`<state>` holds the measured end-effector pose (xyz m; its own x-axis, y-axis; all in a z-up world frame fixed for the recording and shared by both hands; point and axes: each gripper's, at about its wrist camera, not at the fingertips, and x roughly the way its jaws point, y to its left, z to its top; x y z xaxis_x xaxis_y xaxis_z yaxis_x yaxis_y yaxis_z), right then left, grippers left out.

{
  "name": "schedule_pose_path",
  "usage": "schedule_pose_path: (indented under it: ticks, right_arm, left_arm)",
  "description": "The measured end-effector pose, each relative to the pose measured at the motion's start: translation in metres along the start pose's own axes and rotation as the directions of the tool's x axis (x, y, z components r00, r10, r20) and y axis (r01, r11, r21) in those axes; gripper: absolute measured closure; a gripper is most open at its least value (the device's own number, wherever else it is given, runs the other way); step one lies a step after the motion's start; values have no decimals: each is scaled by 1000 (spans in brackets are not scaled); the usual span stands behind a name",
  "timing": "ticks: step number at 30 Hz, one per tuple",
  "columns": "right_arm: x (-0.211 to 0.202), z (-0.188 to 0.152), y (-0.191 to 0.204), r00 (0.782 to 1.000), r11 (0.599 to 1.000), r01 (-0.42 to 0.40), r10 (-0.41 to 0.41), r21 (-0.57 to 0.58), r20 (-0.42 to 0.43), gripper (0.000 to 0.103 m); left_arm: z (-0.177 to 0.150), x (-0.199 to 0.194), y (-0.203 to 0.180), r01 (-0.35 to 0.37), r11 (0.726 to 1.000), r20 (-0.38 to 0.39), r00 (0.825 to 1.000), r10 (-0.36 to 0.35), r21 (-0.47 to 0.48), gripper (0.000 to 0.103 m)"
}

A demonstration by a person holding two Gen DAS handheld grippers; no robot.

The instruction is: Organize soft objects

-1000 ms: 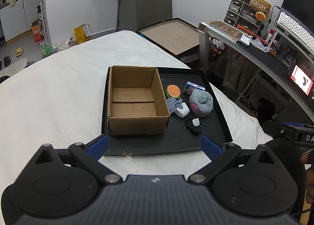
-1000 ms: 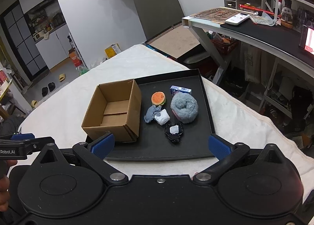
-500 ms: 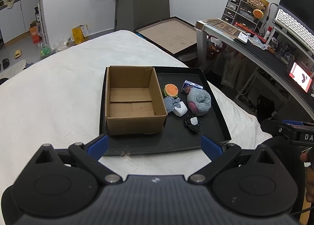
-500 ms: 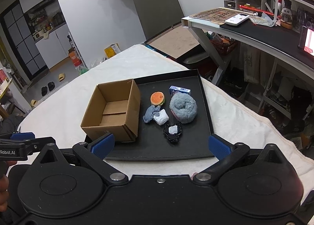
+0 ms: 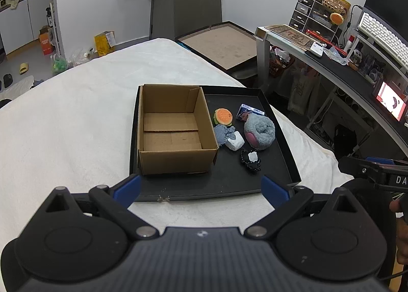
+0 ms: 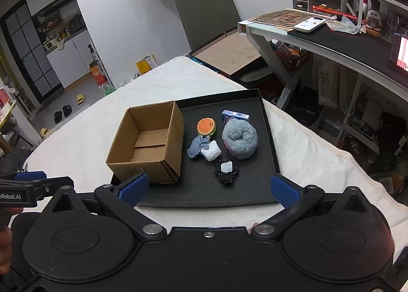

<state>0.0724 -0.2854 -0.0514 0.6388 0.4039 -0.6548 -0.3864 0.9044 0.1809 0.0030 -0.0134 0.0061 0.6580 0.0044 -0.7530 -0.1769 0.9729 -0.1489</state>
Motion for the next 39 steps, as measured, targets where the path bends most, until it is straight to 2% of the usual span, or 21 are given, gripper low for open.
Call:
schedule_pose_path:
  ticks: [26, 39]
  right_arm:
    - [7, 3, -1, 1000, 1000, 16, -16, -2, -11, 0]
    - [22, 11, -11, 1000, 999, -9, 9, 31, -12, 0]
  left_arm:
    - [6, 5, 3, 1, 1000, -7, 1000, -1, -17, 3]
    - [19, 26, 13, -23, 999, -32, 999, 22, -45, 3]
